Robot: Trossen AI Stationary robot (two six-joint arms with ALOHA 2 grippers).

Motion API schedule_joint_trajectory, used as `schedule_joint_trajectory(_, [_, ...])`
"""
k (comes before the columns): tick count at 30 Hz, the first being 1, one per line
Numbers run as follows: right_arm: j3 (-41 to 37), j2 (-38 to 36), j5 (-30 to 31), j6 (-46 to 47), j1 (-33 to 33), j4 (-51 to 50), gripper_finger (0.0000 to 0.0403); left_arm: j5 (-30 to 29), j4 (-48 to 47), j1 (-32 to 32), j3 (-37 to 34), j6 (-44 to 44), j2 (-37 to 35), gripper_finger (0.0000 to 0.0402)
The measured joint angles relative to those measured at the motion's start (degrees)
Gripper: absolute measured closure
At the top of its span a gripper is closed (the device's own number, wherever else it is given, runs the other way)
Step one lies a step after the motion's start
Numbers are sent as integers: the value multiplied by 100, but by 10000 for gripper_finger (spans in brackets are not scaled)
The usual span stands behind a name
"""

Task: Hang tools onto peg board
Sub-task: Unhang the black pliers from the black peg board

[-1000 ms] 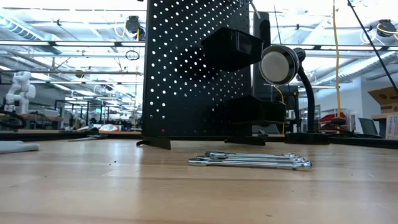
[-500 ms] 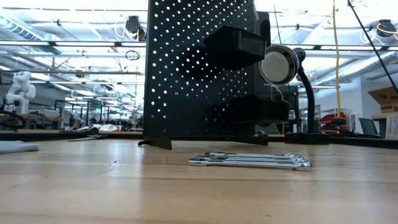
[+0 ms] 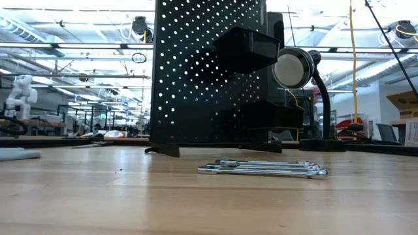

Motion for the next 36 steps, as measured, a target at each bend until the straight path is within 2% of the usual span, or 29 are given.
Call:
schedule_joint_trajectory(2, [9,-39,123,-237,142,-98,180,-1,-1,2,0,0,0,356])
schedule_joint_trajectory(5, [0,-47,704,-406,367,-674,179,-1,-1,2,-1,-2,-2,356])
schedule_joint_trajectory(9, [4,-42,1457,-16,533,-1240,179,-9,0,4,1,-2,-2,356])
schedule_joint_trajectory(13, [9,40,2023,48,625,-1323,179,-41,-3,8,-1,-4,-2,356])
schedule_joint_trajectory(19, [-2,30,2149,47,639,-1243,179,-42,-1,8,-1,-9,-2,356])
schedule_joint_trajectory(27, [-26,58,2847,312,524,-1083,179,-42,-3,11,-1,-20,-7,356])
schedule_joint_trajectory(32, [-22,62,2693,963,373,-1398,179,-53,12,13,-5,-17,-7,356])
schedule_joint_trajectory(36, [-17,199,2227,1479,238,-1533,179,-50,13,13,-5,-20,-7,356])
